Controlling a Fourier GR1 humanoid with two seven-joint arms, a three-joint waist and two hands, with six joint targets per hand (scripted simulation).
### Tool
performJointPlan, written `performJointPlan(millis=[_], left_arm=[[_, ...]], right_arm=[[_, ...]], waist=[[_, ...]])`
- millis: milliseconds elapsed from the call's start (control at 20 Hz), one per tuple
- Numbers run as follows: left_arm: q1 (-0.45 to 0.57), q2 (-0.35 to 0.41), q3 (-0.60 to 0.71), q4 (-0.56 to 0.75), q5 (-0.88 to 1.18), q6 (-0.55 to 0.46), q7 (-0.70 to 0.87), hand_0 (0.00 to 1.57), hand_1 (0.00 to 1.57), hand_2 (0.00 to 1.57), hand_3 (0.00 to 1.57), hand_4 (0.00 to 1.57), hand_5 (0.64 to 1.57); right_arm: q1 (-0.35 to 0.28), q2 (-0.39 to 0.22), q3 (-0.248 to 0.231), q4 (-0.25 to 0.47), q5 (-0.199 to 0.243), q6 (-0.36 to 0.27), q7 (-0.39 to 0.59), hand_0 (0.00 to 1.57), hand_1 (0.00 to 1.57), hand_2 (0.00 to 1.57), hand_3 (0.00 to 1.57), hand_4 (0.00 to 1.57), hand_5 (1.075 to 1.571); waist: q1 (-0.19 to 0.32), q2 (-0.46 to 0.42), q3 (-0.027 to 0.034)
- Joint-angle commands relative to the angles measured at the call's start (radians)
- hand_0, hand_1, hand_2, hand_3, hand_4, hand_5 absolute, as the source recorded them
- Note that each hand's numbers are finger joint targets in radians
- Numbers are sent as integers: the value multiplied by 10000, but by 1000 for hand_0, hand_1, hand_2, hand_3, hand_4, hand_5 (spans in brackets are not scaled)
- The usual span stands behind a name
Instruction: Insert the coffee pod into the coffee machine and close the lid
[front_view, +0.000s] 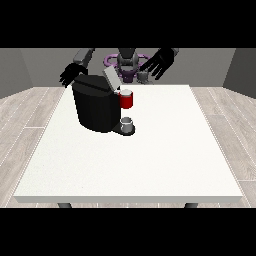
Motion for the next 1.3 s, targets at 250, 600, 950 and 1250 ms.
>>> performJointPlan(millis=[250,600,950,1250], left_arm=[[2938,-1696,1172,-216,1948,56,-1015,0,0,0,0,0,1571],[3870,-1617,1961,-388,3191,-791,-841,0,0,0,0,90,1571],[4843,-2301,1762,-1133,3689,-792,-692,0,0,0,0,0,1571],[5087,-2575,1363,-2302,4082,-1008,-595,0,0,0,0,0,1571]], right_arm=[[1532,-272,44,-393,37,262,174,0,0,0,0,492,1571],[1281,-783,596,-1278,89,1151,668,0,0,0,0,289,1571],[349,-985,803,-2273,-192,1501,1947,0,0,0,0,0,1571],[-716,-1150,839,-1801,270,1520,1394,0,0,0,0,0,1571]], waist=[[989,-2224,-1],[1542,-2835,1],[1916,-3040,3],[2664,-2088,6]])
